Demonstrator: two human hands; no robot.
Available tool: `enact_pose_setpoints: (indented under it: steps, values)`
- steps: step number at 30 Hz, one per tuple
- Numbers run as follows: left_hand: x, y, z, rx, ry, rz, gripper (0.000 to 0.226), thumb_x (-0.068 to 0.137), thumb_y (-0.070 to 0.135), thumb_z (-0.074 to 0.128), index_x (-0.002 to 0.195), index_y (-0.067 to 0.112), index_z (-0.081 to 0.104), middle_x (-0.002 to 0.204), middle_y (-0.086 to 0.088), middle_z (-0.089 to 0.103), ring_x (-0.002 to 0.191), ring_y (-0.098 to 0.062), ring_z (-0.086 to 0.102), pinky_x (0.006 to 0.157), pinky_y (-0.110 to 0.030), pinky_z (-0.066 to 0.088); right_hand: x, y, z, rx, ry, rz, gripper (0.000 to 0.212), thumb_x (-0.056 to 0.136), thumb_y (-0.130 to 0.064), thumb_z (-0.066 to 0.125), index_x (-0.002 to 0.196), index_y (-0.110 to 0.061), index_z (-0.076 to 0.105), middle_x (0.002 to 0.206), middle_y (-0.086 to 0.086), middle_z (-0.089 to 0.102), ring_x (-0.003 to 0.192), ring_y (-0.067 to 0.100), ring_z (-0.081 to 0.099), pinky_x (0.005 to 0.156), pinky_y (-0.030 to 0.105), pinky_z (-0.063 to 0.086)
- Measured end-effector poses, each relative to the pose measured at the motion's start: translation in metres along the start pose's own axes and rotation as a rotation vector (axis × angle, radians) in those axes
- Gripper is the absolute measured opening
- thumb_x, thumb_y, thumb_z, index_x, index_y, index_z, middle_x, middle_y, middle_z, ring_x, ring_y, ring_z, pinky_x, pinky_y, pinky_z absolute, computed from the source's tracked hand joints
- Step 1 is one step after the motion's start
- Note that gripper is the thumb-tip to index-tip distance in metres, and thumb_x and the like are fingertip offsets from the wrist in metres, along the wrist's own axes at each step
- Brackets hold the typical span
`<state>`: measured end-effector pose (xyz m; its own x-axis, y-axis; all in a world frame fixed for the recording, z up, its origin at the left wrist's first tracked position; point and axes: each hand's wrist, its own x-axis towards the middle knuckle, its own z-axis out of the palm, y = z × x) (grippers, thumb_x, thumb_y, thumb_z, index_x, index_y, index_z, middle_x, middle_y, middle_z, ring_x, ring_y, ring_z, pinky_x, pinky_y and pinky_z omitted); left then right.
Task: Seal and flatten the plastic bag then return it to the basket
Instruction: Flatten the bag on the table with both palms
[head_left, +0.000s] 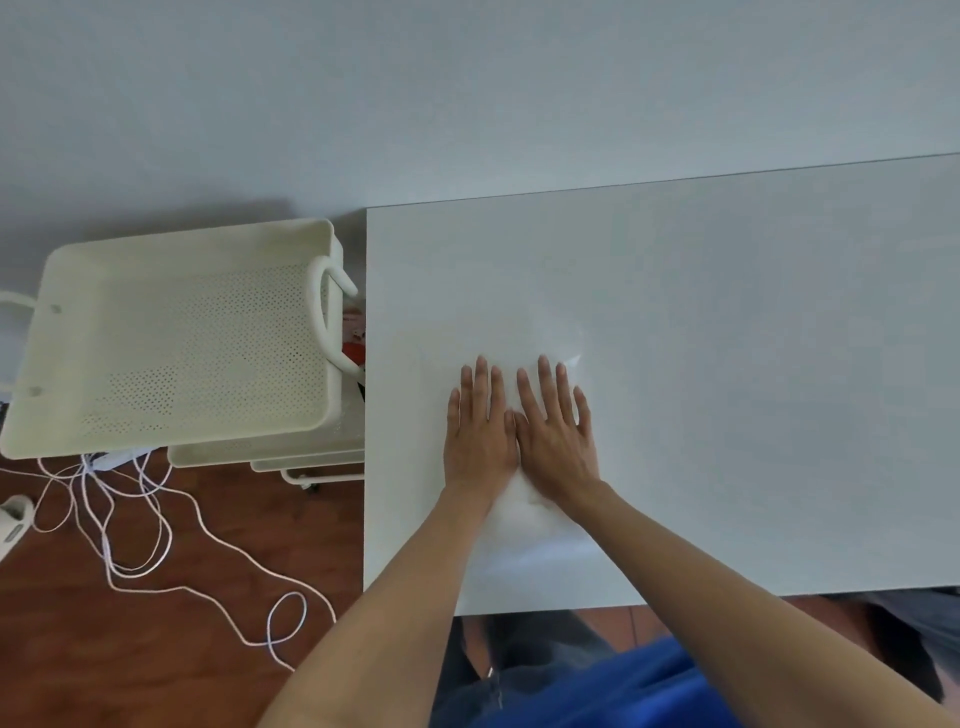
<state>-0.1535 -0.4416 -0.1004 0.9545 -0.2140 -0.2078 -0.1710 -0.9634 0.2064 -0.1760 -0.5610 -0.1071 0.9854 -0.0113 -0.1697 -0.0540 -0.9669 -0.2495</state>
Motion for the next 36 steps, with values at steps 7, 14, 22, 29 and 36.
enact_pose_setpoints:
  steps: [7, 14, 22, 29, 36]
  values:
    - [0.0, -0.003, 0.007, -0.003, 0.022, 0.002, 0.061, 0.108, 0.033, 0.017, 0.161, 0.01, -0.003, 0.169, -0.011, -0.012, 0.156, -0.027, -0.012, 0.127, -0.044, 0.002, 0.0, -0.002, 0.008, -0.039, 0.057, 0.043, 0.061, 0.109, -0.04, 0.026, 0.166, -0.019, 0.017, 0.174, 0.011, 0.008, 0.161, 0.028, 0.009, 0.129, 0.047, 0.018]
    - [0.001, -0.005, 0.014, -0.036, 0.027, 0.029, 0.062, 0.106, 0.032, 0.018, 0.16, 0.009, -0.001, 0.169, -0.011, -0.009, 0.156, -0.028, -0.01, 0.127, -0.044, 0.003, -0.001, 0.0, 0.014, -0.044, 0.055, 0.063, 0.061, 0.109, -0.04, 0.02, 0.167, -0.02, 0.015, 0.175, 0.01, 0.005, 0.162, 0.027, 0.006, 0.129, 0.045, 0.009]
    - [0.006, -0.01, 0.019, -0.017, -0.015, 0.033, 0.063, 0.104, 0.034, 0.012, 0.16, 0.011, -0.007, 0.168, -0.009, -0.018, 0.155, -0.025, -0.018, 0.127, -0.044, -0.002, 0.002, 0.002, 0.016, -0.029, -0.046, 0.071, 0.063, 0.109, -0.041, 0.016, 0.166, -0.021, -0.003, 0.173, 0.008, -0.016, 0.16, 0.024, -0.014, 0.13, 0.046, -0.003]
    - [0.01, -0.01, 0.006, -0.144, 0.004, 0.055, 0.059, 0.103, 0.023, 0.035, 0.16, 0.012, 0.02, 0.168, -0.011, 0.015, 0.157, -0.027, 0.006, 0.126, -0.047, 0.013, 0.005, -0.004, -0.008, 0.135, 0.008, 0.057, 0.056, 0.106, -0.025, 0.05, 0.159, -0.012, 0.039, 0.169, 0.018, 0.025, 0.155, 0.035, 0.03, 0.123, 0.047, 0.024]
    - [0.009, -0.017, 0.014, -0.143, 0.023, 0.022, 0.06, 0.107, 0.031, 0.014, 0.16, 0.008, 0.0, 0.169, -0.007, -0.009, 0.156, -0.02, -0.011, 0.128, -0.038, 0.001, 0.017, -0.006, 0.006, 0.106, -0.002, -0.077, 0.056, 0.112, -0.03, 0.031, 0.166, -0.019, 0.019, 0.175, 0.001, 0.004, 0.162, 0.022, 0.0, 0.13, 0.047, 0.009]
